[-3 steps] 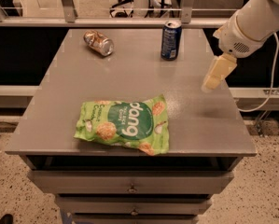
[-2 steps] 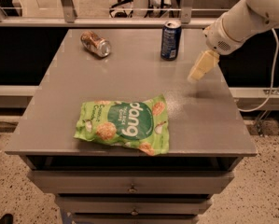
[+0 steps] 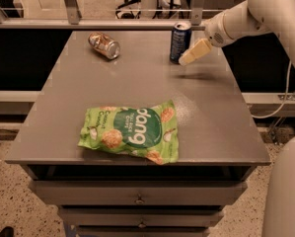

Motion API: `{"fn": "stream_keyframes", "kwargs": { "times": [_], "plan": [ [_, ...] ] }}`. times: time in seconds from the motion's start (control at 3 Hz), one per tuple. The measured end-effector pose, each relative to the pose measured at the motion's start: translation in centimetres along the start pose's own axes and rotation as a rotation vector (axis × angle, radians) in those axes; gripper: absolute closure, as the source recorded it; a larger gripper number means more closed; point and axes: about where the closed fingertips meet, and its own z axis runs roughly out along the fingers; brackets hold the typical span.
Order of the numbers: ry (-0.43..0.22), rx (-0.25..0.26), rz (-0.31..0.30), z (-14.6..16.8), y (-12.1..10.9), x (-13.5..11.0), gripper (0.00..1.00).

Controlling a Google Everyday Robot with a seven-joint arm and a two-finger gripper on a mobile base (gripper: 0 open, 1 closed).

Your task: Move pepsi can near green rice chip bag

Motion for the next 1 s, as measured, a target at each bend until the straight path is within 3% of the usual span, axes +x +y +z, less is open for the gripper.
{"fn": "stream_keyframes", "kwargs": {
  "times": [0.33,0.67,1.0],
  "plan": [
    [-0.139,-0.037,0.105,0.7,-0.9,-2.1,0.0],
    [-0.191,-0.094,0.178,1.1,-0.1,-4.2,0.0],
    [-0.194,-0.146,0.245,2.1,1.0,-4.9,0.16]
  ]
}}
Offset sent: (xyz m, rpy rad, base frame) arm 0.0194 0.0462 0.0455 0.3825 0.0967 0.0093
